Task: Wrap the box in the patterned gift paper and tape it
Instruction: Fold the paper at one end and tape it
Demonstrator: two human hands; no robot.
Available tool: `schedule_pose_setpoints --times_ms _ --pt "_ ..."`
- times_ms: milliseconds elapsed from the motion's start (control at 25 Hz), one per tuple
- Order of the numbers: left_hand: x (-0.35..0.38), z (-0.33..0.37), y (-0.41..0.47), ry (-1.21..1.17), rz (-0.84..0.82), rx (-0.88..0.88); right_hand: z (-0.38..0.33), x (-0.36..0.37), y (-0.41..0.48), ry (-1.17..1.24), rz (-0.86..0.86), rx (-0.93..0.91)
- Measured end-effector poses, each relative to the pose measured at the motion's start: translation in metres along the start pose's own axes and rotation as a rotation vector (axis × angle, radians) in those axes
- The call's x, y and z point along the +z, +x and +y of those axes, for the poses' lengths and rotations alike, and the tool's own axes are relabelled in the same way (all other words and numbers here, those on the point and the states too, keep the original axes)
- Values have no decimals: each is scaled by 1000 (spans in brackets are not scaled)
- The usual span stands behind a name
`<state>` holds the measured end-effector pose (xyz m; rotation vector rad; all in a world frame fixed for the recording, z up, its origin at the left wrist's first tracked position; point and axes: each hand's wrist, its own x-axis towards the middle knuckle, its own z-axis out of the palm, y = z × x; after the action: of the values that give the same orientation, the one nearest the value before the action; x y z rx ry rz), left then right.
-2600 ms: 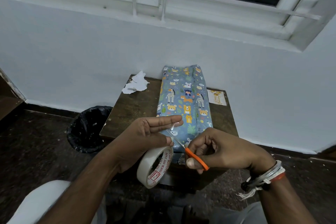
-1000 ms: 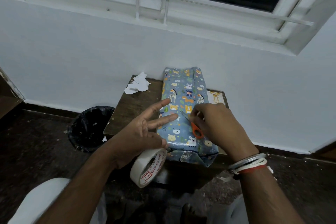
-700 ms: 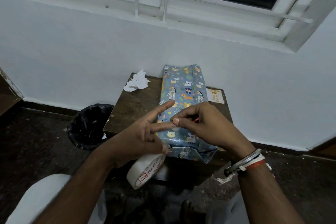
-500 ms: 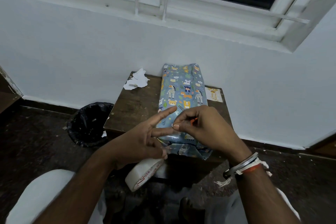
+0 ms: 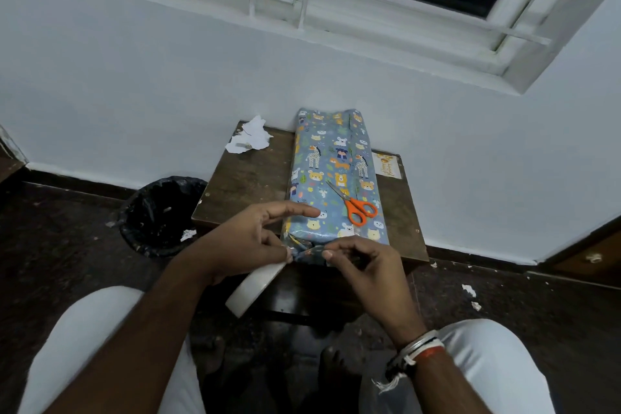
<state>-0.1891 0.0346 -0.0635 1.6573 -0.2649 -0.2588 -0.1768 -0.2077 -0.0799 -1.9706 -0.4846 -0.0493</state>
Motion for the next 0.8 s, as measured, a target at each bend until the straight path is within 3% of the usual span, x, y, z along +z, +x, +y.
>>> schedule_pose_setpoints --times_ms 560,800 --pt "-3 -15 11 41 -22 -41 9 11 -2 -47 38 -32" --pt "-3 -16 9 67 -13 -46 18 22 1 -255 159 -110"
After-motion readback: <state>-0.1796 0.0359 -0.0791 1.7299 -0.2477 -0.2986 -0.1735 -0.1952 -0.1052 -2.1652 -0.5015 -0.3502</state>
